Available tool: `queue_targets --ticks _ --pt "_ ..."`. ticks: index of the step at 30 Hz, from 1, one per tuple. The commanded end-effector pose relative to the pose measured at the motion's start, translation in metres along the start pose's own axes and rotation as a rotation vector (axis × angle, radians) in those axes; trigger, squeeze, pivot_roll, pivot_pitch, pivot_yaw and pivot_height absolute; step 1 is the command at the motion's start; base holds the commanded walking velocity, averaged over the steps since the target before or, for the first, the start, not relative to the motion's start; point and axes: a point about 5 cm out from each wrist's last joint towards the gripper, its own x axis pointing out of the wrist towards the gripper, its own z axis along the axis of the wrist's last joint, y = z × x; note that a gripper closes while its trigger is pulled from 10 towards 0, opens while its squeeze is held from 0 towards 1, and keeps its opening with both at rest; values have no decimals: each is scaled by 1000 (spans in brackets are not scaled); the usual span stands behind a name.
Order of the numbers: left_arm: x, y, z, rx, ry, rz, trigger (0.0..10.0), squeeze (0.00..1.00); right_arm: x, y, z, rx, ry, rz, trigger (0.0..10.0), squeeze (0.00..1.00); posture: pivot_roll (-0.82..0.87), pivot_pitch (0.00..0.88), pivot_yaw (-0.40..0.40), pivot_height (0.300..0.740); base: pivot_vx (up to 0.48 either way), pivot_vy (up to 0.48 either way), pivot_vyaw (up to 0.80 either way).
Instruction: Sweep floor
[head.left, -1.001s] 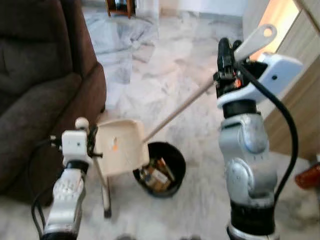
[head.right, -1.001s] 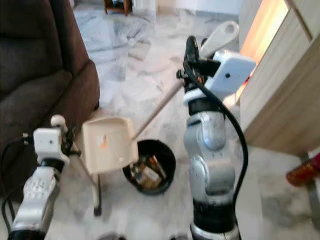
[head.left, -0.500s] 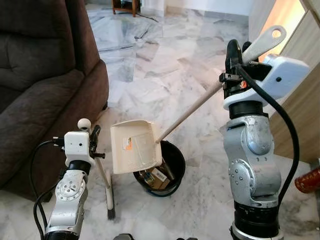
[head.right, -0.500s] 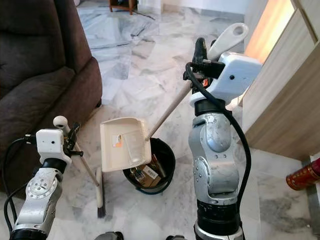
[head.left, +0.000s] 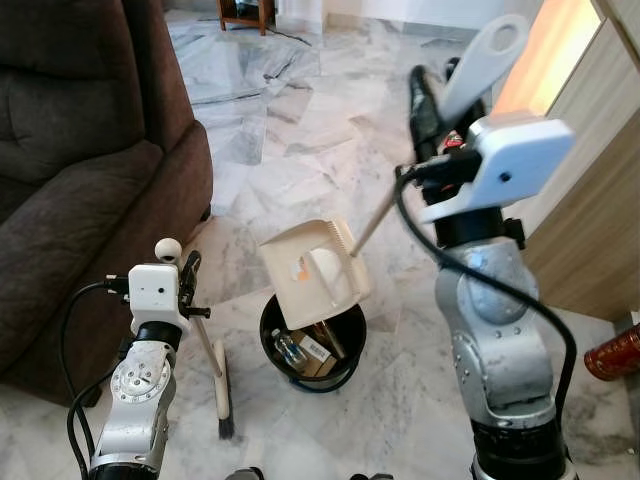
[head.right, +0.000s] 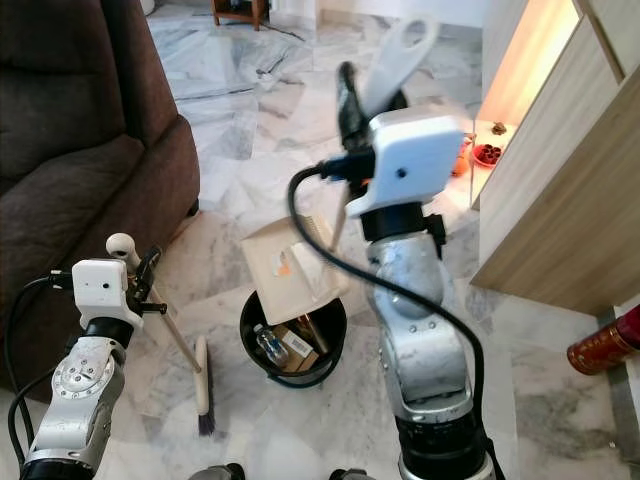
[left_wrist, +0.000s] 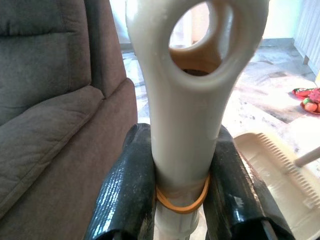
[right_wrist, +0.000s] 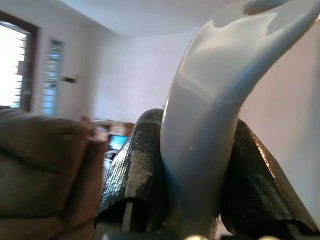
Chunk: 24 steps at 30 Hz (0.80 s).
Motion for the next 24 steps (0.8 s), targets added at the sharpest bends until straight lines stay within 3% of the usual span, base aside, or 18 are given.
queue_targets --ticks 1,7,13,24 --pt "0 1 7 0 -36 1 10000 0 -4 12 24 27 -125 72 10000 0 142 191 -2 740 0 0 0" --pt "0 1 6 -2 -36 -1 10000 0 -16 29 28 56 -142 197 10000 0 139 187 -2 740 0 0 0" --pt "0 1 7 -5 -39 -4 10000 0 -25 42 27 -16 -162 300 10000 0 140 180 -1 740 0 0 0" --pt "0 -2 6 8 -41 -22 10000 0 -30 51 26 -113 -188 369 10000 0 139 175 0 740 0 0 0"
